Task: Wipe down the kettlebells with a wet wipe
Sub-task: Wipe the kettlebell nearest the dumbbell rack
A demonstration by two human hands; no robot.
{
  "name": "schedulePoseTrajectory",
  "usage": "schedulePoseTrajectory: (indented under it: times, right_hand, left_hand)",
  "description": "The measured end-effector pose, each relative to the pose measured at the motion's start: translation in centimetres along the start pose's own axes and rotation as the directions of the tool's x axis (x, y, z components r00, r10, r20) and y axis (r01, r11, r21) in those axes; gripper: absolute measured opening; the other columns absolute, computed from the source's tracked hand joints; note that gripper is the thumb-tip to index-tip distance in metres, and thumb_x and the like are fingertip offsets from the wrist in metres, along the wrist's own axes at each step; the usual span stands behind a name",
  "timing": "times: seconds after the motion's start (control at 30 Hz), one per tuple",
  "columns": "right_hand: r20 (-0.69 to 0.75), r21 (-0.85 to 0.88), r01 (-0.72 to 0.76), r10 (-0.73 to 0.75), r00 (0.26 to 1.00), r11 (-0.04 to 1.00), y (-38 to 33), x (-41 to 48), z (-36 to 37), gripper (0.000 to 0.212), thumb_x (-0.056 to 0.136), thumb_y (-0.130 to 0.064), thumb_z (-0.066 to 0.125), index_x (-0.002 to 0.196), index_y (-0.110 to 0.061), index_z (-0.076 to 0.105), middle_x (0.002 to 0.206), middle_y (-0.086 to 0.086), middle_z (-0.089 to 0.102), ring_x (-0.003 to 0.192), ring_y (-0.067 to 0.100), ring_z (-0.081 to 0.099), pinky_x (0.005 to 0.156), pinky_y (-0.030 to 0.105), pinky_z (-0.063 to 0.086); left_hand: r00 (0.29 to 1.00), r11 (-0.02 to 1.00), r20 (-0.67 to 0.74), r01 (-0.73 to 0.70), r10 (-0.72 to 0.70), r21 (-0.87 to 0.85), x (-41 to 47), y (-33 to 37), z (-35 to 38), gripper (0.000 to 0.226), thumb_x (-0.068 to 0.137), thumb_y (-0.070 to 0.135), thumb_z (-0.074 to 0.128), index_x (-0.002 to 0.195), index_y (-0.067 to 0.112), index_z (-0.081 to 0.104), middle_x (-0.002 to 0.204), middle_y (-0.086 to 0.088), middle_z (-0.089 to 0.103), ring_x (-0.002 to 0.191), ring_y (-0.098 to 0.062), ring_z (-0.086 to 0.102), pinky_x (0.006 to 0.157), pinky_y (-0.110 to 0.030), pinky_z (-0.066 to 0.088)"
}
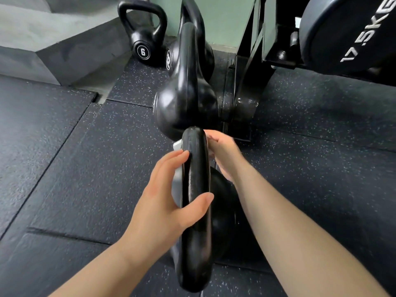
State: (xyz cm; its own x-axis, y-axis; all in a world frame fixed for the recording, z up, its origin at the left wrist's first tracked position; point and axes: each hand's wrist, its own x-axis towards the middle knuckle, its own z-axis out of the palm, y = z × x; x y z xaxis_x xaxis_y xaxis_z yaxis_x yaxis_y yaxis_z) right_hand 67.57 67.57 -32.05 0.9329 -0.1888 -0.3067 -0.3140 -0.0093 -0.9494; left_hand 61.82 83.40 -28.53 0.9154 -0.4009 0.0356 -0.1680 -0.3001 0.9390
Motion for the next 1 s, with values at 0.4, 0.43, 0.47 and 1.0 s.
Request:
schedulePoseTrajectory:
  times: [0.4,0.43,0.47,1.0]
  right_hand:
    - [-0.112,-0.008,0.329,-0.328,0.938,0.944,-1.9,-5.3,0.0,0.026,0.086,-0.002,0.048,0.105,-0.009,0.064,0.116,0.005,0.064,0.108,0.008,0.058,0.097,0.018,0.044]
    - [-0.087,-0.041,0.355,-0.357,0.930,0.934,-2.4,-5.2,0.0,0.027,0.086,0.002,0.046,0.105,-0.003,0.064,0.111,0.000,0.064,0.106,0.002,0.058,0.097,0.017,0.043]
    - [-0.048,-0.083,0.366,-0.371,0.927,0.927,-2.9,-4.7,0.1,0.027,0.085,0.006,0.044,0.102,0.001,0.064,0.104,-0.004,0.064,0.100,-0.004,0.058,0.094,0.012,0.043]
    - [0.066,-0.288,0.144,-0.130,0.989,0.947,-6.8,-2.7,1.8,0.039,0.088,-0.009,0.044,0.125,-0.018,0.038,0.113,0.005,0.059,0.102,0.008,0.054,0.093,0.020,0.040]
  left_hand:
    - [1.000,0.998,-0.006,-0.003,0.003,-0.061,-0.1,-0.2,0.3,0.056,0.053,0.054,0.057,0.106,0.051,0.038,0.123,0.036,0.037,0.118,0.017,0.035,0.095,0.003,0.025]
    - [1.000,0.998,-0.007,-0.005,0.004,-0.058,-0.1,-0.3,0.3,0.056,0.053,0.055,0.057,0.106,0.052,0.038,0.123,0.036,0.036,0.118,0.017,0.035,0.095,0.003,0.025]
    - [1.000,0.999,-0.006,-0.008,0.008,-0.050,-0.1,-0.3,0.2,0.056,0.053,0.055,0.057,0.106,0.053,0.038,0.123,0.036,0.036,0.118,0.017,0.035,0.095,0.004,0.025]
    - [0.993,0.994,-0.058,-0.105,0.103,-0.041,8.4,-2.6,-1.4,0.031,0.082,-0.003,0.053,0.097,0.024,0.052,0.073,0.014,0.050,0.064,0.011,0.049,0.065,-0.004,0.038]
